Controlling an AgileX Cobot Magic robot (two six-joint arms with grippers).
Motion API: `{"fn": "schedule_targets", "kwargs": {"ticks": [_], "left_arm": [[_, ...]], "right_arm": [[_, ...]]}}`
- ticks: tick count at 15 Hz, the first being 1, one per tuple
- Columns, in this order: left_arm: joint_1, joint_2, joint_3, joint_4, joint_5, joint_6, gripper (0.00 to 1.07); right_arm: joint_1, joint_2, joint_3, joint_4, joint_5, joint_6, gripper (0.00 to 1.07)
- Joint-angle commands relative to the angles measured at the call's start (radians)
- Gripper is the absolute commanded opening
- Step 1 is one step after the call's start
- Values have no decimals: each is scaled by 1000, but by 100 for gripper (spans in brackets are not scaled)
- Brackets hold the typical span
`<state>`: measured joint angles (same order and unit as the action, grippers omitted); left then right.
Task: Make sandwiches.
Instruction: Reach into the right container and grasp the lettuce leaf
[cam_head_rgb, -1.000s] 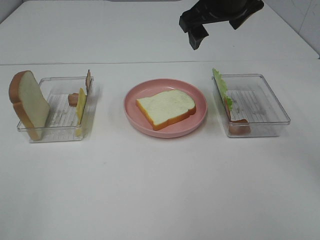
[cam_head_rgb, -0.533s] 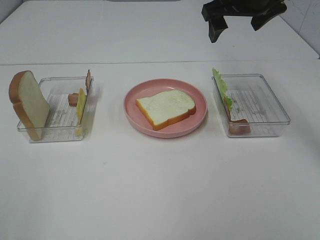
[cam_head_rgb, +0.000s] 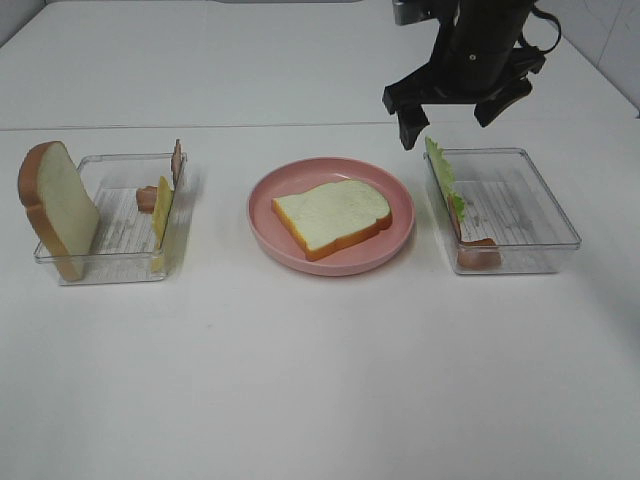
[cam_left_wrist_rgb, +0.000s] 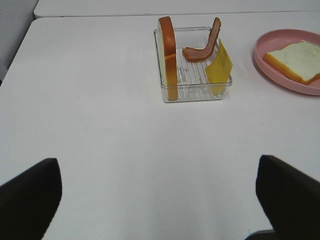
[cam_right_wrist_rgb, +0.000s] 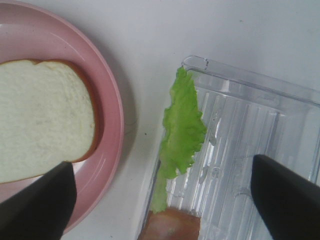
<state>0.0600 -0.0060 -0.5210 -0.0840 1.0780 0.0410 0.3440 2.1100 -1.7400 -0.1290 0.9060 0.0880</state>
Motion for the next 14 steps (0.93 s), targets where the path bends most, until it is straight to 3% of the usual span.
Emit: {"fn": "schedule_targets", "kwargs": {"ticks": [1, 10, 14], "left_arm": [[1, -16, 2, -1, -4, -2, 101], [1, -16, 2, -1, -4, -2, 101], [1, -16, 2, -1, -4, -2, 101]], "right_arm": [[-3, 33, 2, -13, -29, -5, 92], [-55, 123, 2, 21, -91, -6, 89], [-58, 123, 2, 41, -99, -7, 66]]}}
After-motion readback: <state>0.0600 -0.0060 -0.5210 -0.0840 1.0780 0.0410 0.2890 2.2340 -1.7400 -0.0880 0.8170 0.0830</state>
